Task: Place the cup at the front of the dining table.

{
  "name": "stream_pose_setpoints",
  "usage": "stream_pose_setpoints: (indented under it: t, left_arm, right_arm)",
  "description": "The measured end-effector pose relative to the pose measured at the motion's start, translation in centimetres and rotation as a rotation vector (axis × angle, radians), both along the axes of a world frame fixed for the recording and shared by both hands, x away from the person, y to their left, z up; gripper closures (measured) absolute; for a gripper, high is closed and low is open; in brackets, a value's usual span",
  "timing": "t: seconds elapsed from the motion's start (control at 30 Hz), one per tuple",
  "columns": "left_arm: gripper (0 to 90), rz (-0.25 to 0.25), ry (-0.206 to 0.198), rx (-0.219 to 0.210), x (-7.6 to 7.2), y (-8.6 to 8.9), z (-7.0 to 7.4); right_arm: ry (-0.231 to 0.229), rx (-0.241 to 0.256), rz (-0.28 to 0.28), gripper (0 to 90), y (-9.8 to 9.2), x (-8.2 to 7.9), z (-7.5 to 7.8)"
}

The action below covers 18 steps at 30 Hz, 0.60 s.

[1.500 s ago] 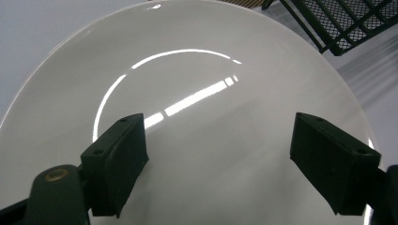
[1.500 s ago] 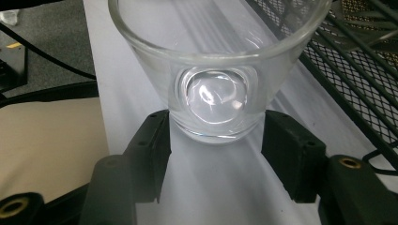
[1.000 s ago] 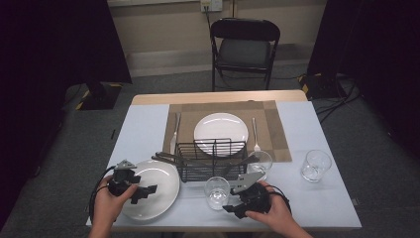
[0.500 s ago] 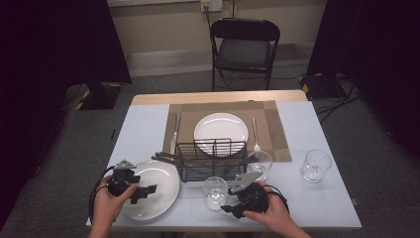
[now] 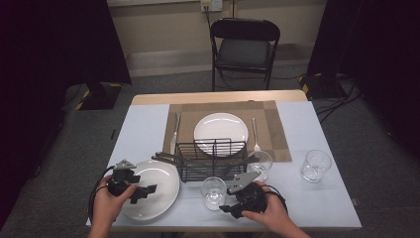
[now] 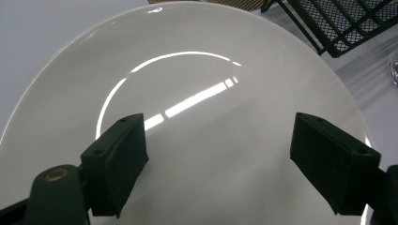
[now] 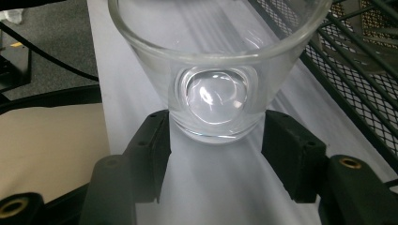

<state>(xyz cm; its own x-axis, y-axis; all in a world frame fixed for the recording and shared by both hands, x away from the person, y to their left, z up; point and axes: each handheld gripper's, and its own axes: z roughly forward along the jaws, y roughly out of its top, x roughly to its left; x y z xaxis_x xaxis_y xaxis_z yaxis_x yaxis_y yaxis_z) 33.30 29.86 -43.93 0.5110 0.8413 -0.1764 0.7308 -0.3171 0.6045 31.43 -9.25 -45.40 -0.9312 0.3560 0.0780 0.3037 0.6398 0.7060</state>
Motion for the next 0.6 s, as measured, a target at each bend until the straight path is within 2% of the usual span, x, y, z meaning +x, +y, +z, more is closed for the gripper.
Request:
stream_pose_setpoints:
  t: [0.6]
  left_arm:
    - [18.8,0.013,0.0,-0.014,-0.02,0.19,-0.13]
  right_arm:
    - [0.003,0.001,0.005,42.6,0.6,0.04,-0.02]
